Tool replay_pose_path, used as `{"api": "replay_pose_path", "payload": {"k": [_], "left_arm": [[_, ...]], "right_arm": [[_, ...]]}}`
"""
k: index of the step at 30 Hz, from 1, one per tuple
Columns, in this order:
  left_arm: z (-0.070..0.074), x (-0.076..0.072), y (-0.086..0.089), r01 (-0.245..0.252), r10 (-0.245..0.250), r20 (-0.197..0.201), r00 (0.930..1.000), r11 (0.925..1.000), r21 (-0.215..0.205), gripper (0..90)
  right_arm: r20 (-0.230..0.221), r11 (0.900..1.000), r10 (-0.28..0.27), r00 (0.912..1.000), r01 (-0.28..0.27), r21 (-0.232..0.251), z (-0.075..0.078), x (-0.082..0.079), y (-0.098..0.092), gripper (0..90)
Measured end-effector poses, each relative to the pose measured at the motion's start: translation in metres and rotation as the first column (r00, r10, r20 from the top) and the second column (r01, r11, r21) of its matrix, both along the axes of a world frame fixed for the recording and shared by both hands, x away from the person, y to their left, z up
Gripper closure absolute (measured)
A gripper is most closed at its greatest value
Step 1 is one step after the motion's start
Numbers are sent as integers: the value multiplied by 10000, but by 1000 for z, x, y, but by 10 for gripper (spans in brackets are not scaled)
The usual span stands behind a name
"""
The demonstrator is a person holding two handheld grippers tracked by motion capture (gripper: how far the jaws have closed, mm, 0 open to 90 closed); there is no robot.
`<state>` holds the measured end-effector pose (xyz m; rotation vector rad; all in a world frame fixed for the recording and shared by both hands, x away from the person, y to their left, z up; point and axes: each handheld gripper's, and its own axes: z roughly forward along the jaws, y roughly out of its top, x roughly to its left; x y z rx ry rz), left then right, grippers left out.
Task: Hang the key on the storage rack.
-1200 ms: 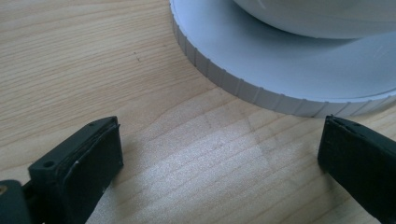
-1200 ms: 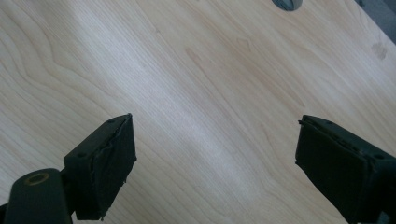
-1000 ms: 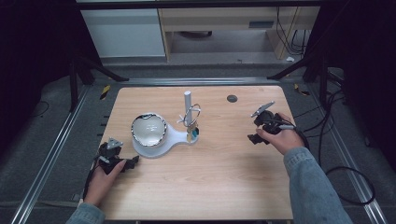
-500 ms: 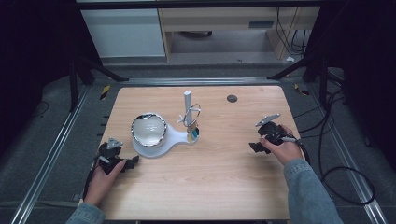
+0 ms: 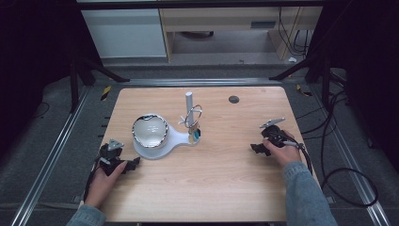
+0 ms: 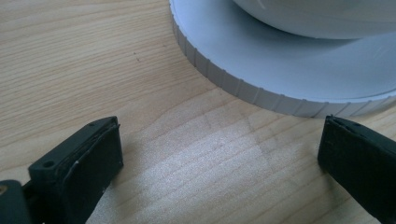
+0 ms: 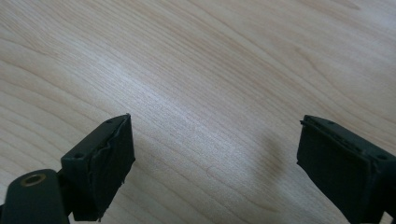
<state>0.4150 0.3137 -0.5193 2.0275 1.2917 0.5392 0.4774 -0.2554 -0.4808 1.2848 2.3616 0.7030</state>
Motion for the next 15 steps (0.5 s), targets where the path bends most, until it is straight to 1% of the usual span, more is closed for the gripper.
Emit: {"api": "replay_pose_path", "payload": {"k": [4, 6, 10, 12, 14, 15], "left_arm": [[0, 0, 0, 2, -2, -1, 10000, 10000, 2, 0], [0, 0, 0, 1, -1, -1, 10000, 10000, 1, 0], [0, 0, 0, 0, 0, 0, 10000, 10000, 0, 0], [0, 0, 0, 2, -2, 0, 10000, 10000, 2, 0], [0, 0, 0, 3, -3, -3, 10000, 10000, 6, 0], [0, 0, 0, 4, -4, -4, 10000, 10000, 5, 0]], "right_arm": [[-129, 10000, -54, 9999, 55, 37, -8, 0, 0, 88], [-21, 9990, -146, 9999, 147, 415, -11, 0, -2, 73], [463, 9964, -310, 9984, 272, 801, -17, -4, -6, 42], [799, 9942, -460, 9957, 379, 1005, -20, -7, -7, 27], [1206, 9911, -569, 9911, 415, 1265, -25, -11, -9, 16], [1273, 9907, -602, 9900, 437, 1286, -25, -11, -9, 16]]}}
